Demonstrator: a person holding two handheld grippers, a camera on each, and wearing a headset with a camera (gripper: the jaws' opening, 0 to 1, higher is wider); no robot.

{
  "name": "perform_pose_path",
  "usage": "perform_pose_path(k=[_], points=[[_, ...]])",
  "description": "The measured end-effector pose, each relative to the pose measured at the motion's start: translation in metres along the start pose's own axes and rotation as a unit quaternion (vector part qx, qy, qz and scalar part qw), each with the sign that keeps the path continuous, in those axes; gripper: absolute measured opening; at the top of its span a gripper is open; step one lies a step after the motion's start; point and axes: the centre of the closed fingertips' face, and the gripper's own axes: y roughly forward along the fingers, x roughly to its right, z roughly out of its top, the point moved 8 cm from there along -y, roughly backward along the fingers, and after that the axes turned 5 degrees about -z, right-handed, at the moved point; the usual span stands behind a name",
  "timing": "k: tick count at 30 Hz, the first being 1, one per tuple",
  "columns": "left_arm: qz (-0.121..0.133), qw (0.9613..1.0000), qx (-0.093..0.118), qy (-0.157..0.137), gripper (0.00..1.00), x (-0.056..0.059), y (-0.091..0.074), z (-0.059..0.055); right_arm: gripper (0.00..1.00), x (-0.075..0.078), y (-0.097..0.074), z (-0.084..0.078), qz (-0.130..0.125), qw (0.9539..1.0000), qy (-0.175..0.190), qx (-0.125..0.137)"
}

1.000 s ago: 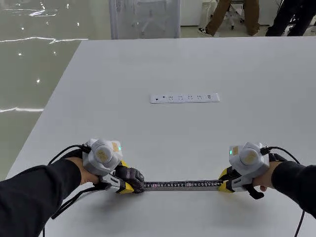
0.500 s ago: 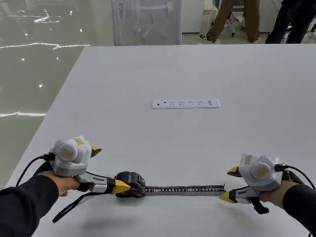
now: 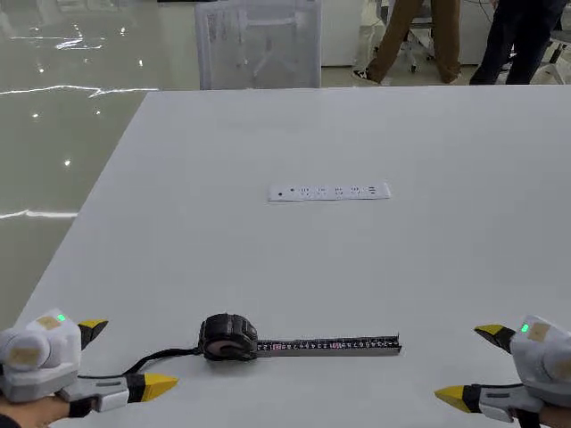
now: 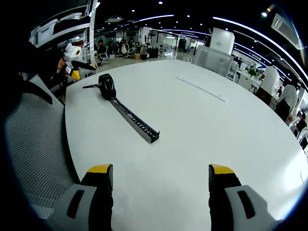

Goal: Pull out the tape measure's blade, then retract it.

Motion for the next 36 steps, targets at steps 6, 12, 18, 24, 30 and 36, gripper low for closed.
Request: perform_pose_path(k=[6, 12, 18, 24, 30, 36], points=[[0.008, 0.9999, -0.007, 0.008, 1.00, 0.011, -0.022, -0.011, 0.93, -0.001, -0.035, -0.021, -0.024, 0.9995, 0.019, 0.007], [0.019, 0.9997, 0.016, 0.005, 1.00, 0.011, -0.039, -0.004, 1.00, -0.002, -0.065, -0.044, -0.041, 0.9967, 0.068, 0.017], [0.022, 0.9993, 0.032, 0.003, 1.00, 0.007, -0.043, -0.003, 1.00, -0.004, -0.080, -0.056, -0.052, 0.9961, 0.069, 0.017], [0.029, 0.9992, 0.026, 0.008, 1.00, 0.003, -0.037, -0.004, 1.00, -0.002, -0.087, -0.064, -0.059, 0.9953, 0.076, 0.009], [0.025, 0.9996, 0.013, 0.004, 1.00, 0.003, -0.032, -0.010, 1.00, -0.007, -0.091, -0.064, -0.059, 0.9957, 0.071, 0.006], [0.024, 0.9996, 0.016, -0.009, 1.00, 0.007, -0.034, -0.009, 1.00, -0.007, -0.094, -0.054, -0.054, 0.9958, 0.070, 0.023]])
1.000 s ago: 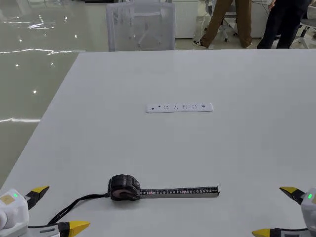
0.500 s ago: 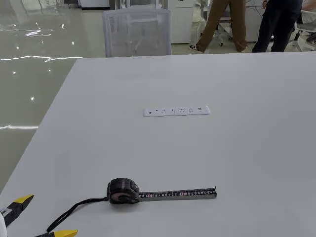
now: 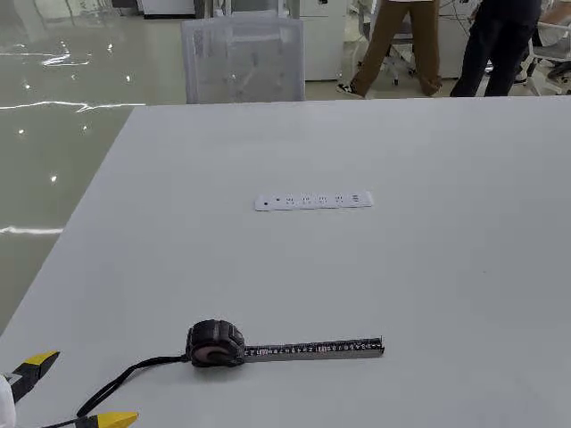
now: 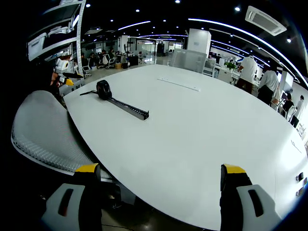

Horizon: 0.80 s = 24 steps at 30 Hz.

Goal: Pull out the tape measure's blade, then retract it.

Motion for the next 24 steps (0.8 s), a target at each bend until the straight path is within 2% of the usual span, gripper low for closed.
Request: perform_pose_path(k=[6, 10, 16, 19, 24], points=[[0.004, 1.0000, -0.004, -0.003, 1.00, 0.0021, -0.0038, -0.0016, 1.00, 0.0033, 0.0007, 0.0022, -0.007, 1.0000, 0.001, 0.004], [0.004, 1.0000, 0.004, -0.006, 1.00, 0.0024, -0.0068, -0.0010, 1.00, 0.0001, 0.0003, -0.0001, -0.002, 0.9999, 0.015, 0.006], [0.003, 1.0000, 0.008, 0.001, 1.00, 0.0044, -0.0092, 0.0016, 1.00, -0.0009, 0.0001, 0.0002, 0.005, 1.0000, -0.004, 0.002], [-0.005, 1.0000, 0.002, 0.007, 1.00, 0.0084, -0.0080, 0.0008, 1.00, 0.0006, -0.0003, 0.0009, 0.010, 0.9999, -0.011, 0.000], [-0.002, 1.0000, -0.002, 0.009, 1.00, 0.0097, -0.0077, -0.0003, 1.00, 0.0027, -0.0010, 0.0010, 0.014, 0.9997, -0.019, -0.002]])
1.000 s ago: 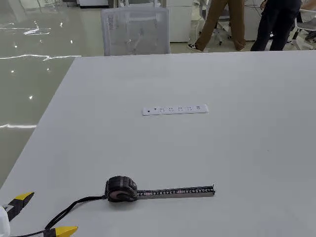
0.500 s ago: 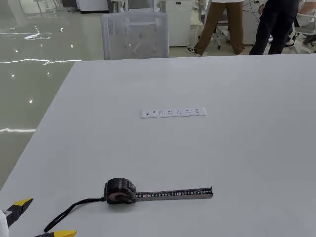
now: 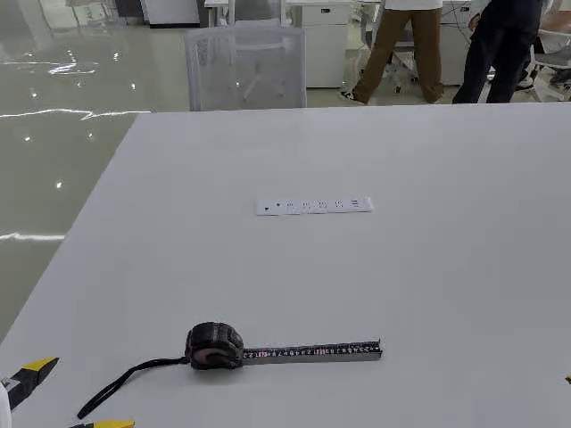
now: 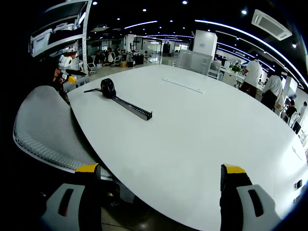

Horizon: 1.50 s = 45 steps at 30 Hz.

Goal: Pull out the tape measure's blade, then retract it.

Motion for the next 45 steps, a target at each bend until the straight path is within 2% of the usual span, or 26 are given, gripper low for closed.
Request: perform_pose_path(k=[5, 7, 8, 11, 15, 17, 19, 21, 22, 24, 25, 27, 28, 31, 32, 34, 35, 36, 38, 41, 42, 44, 45], points=[[0.008, 1.0000, 0.002, -0.002, 1.00, 0.003, 0.006, 0.006, 1.00, 0.002, 0.003, -0.001, 0.003, 0.9999, -0.009, -0.006], [0.039, 0.9988, -0.030, 0.003, 1.00, -0.002, 0.010, 0.004, 1.00, 0.004, 0.009, 0.000, 0.008, 0.9999, -0.012, -0.005], [0.050, 0.9974, -0.051, -0.014, 1.00, -0.001, 0.015, 0.004, 1.00, 0.005, 0.013, 0.002, 0.014, 0.9998, -0.014, -0.006], [0.033, 0.9988, -0.023, -0.030, 1.00, 0.005, 0.032, 0.019, 1.00, 0.010, 0.023, 0.011, 0.033, 0.9984, -0.044, -0.010], [0.018, 0.9996, -0.021, -0.010, 1.00, 0.020, 0.063, 0.036, 0.99, 0.014, 0.040, 0.025, 0.066, 0.9946, -0.078, -0.020], [0.009, 0.9997, -0.023, 0.001, 1.00, 0.027, 0.074, 0.039, 0.98, 0.015, 0.048, 0.031, 0.078, 0.9926, -0.090, -0.025], [0.007, 0.9995, -0.031, 0.006, 1.00, 0.036, 0.086, 0.041, 0.98, 0.014, 0.059, 0.039, 0.095, 0.9893, -0.106, -0.030], [0.015, 0.9992, -0.036, 0.004, 1.00, 0.042, 0.096, 0.041, 0.97, 0.016, 0.071, 0.046, 0.107, 0.9858, -0.125, -0.035], [0.016, 0.9993, -0.034, 0.002, 1.00, 0.040, 0.101, 0.038, 0.96, 0.016, 0.076, 0.050, 0.111, 0.9846, -0.130, -0.036], [0.047, 0.9978, -0.044, -0.016, 1.00, 0.038, 0.107, 0.033, 0.96, 0.009, 0.088, 0.059, 0.131, 0.9802, -0.143, -0.042], [0.045, 0.9977, -0.040, -0.031, 1.00, 0.039, 0.111, 0.032, 0.95, 0.008, 0.095, 0.064, 0.145, 0.9755, -0.159, -0.047], [0.057, 0.9967, -0.030, -0.050, 1.00, 0.039, 0.114, 0.033, 0.92, 0.007, 0.103, 0.069, 0.164, 0.9675, -0.183, -0.058], [0.064, 0.9963, -0.028, -0.050, 1.00, 0.039, 0.117, 0.034, 0.91, 0.008, 0.109, 0.074, 0.168, 0.9641, -0.197, -0.061], [0.073, 0.9966, -0.007, -0.037, 1.00, 0.041, 0.125, 0.037, 0.88, 0.011, 0.122, 0.088, 0.183, 0.9582, -0.208, -0.071], [0.074, 0.9964, -0.007, -0.040, 1.00, 0.042, 0.127, 0.036, 0.86, 0.012, 0.126, 0.091, 0.184, 0.9572, -0.211, -0.073], [0.076, 0.9957, -0.007, -0.053, 1.00, 0.043, 0.132, 0.034, 0.85, 0.012, 0.136, 0.099, 0.194, 0.9519, -0.225, -0.077], [0.080, 0.9946, -0.012, -0.065, 1.00, 0.045, 0.134, 0.032, 0.84, 0.011, 0.142, 0.104, 0.193, 0.9515, -0.226, -0.079], [0.084, 0.9943, -0.013, -0.065, 1.00, 0.047, 0.135, 0.031, 0.85, 0.011, 0.147, 0.107, 0.194, 0.9507, -0.228, -0.081], [0.103, 0.9921, -0.012, -0.071, 1.00, 0.048, 0.137, 0.027, 0.84, 0.009, 0.155, 0.114, 0.202, 0.9474, -0.235, -0.079], [0.122, 0.9888, 0.016, -0.084, 1.00, 0.052, 0.142, 0.021, 0.80, 0.006, 0.171, 0.121, 0.210, 0.9403, -0.255, -0.083], [0.120, 0.9887, 0.022, -0.087, 1.00, 0.054, 0.143, 0.018, 0.79, 0.005, 0.175, 0.122, 0.212, 0.9390, -0.258, -0.085], [0.093, 0.9915, 0.026, -0.087, 1.00, 0.063, 0.151, 0.015, 0.75, -0.002, 0.183, 0.123, 0.221, 0.9363, -0.257, -0.092], [0.079, 0.9954, 0.026, -0.048, 1.00, 0.067, 0.156, 0.018, 0.74, -0.006, 0.188, 0.121, 0.232, 0.9309, -0.264, -0.101]])
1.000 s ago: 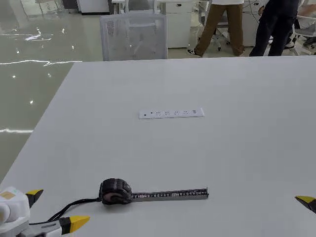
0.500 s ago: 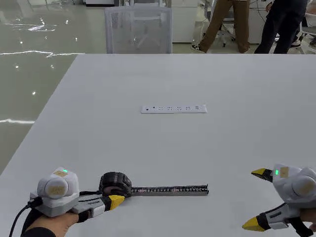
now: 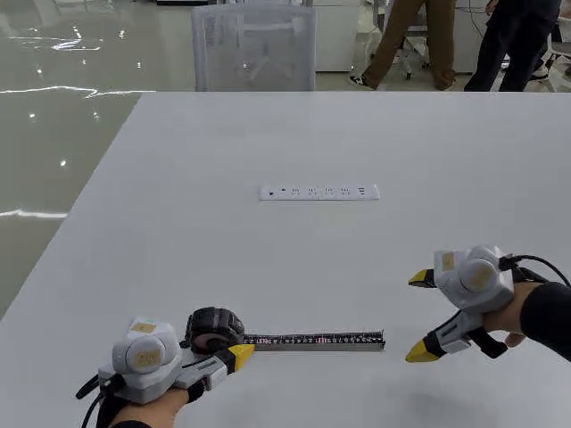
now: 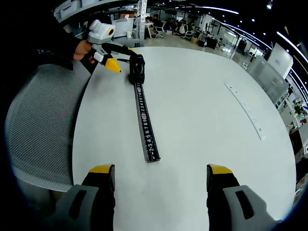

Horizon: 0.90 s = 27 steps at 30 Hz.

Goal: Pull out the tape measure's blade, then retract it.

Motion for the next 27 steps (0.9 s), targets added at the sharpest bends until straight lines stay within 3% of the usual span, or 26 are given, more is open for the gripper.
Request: perform_pose_path(k=[2, 4, 6, 10, 14, 17, 19, 27], points=[[-0.008, 0.9994, 0.017, 0.029, 0.98, 0.005, 0.003, 0.002, 0.70, -0.002, 0.007, 0.003, 0.004, 0.9999, -0.009, -0.004], [0.000, 0.9995, -0.009, 0.030, 0.93, 0.010, 0.007, -0.007, 0.65, -0.005, 0.017, 0.006, 0.018, 0.9994, -0.027, -0.009], [0.003, 0.9998, -0.016, 0.010, 0.92, 0.010, 0.010, -0.011, 0.61, -0.008, 0.026, 0.007, 0.029, 0.9986, -0.041, -0.018], [0.021, 0.9997, -0.009, 0.000, 0.90, 0.004, 0.010, -0.011, 0.54, -0.009, 0.039, 0.008, 0.041, 0.9973, -0.052, -0.032], [0.034, 0.9991, 0.005, -0.024, 0.90, -0.005, 0.011, -0.009, 0.45, -0.004, 0.047, 0.007, 0.046, 0.9974, -0.042, -0.038], [0.043, 0.9981, 0.001, -0.045, 0.90, -0.011, 0.012, -0.006, 0.38, -0.004, 0.050, 0.005, 0.052, 0.9970, -0.039, -0.042], [0.043, 0.9981, 0.009, -0.044, 0.90, -0.012, 0.014, -0.003, 0.33, -0.003, 0.052, 0.002, 0.056, 0.9967, -0.034, -0.047], [0.044, 0.9979, 0.002, -0.047, 0.87, -0.005, 0.020, -0.005, 0.21, -0.005, 0.053, -0.005, 0.067, 0.9952, -0.041, -0.059]])
